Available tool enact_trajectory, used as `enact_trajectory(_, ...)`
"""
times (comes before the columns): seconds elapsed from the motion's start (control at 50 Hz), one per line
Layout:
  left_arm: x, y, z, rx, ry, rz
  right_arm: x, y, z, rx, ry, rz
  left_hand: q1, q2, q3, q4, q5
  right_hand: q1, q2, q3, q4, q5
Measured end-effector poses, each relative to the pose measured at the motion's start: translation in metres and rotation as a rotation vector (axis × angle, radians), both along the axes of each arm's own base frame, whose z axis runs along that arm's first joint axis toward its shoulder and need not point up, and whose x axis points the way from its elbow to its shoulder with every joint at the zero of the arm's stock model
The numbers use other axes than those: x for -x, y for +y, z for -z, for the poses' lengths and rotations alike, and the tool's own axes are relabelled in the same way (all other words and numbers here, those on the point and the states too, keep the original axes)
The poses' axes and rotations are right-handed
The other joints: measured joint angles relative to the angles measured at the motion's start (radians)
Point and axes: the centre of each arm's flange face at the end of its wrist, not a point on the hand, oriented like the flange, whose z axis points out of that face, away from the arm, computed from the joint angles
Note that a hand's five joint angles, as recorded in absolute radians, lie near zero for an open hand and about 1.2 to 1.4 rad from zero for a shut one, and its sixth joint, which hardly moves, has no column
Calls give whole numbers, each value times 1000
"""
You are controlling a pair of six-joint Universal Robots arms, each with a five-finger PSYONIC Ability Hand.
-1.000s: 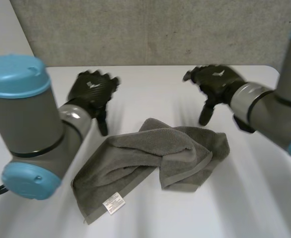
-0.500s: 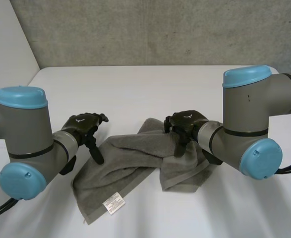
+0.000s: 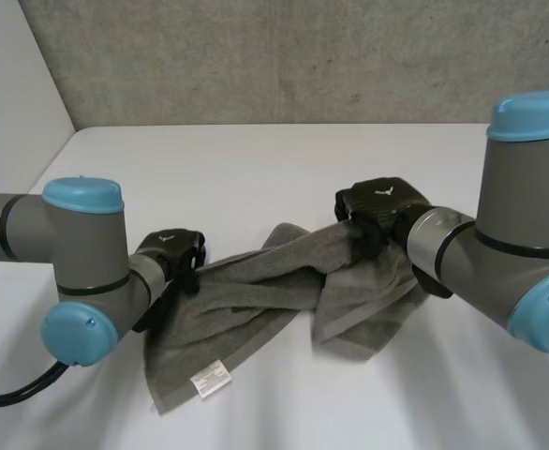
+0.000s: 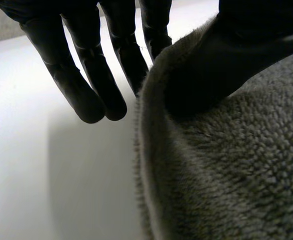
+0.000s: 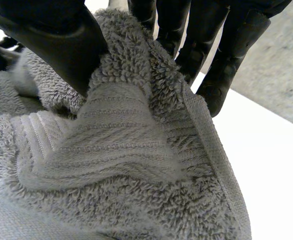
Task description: Fold the towel.
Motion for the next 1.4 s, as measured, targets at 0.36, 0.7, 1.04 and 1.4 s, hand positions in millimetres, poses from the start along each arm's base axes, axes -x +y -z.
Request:
enact_trajectory(0.36, 26, -47, -223, 773, 304, -23, -26, -65, -134, 1127, -161, 59, 0, 13, 48, 17, 10, 51, 14, 9, 0, 15)
enact_trajectory(0.7, 19, -6, -151, 721, 98, 50, -4, -54, -69, 760, 88, -2, 0, 13, 49, 17, 10, 54, 14, 14, 0, 20)
enact_trajectory(1.04, -7, 64, -5, 348, -187, 189, 21, -8, 49, 227, 284, -113, 0, 13, 51, 17, 20, -934, -966, -980, -1008, -1024)
enact_trajectory(1.4, -7, 70, -5, 350, -176, 193, 61, -27, 5, 14, 65, 126, 0, 13, 51, 17, 20, -1038, -1055, -1065, -1073, -1078)
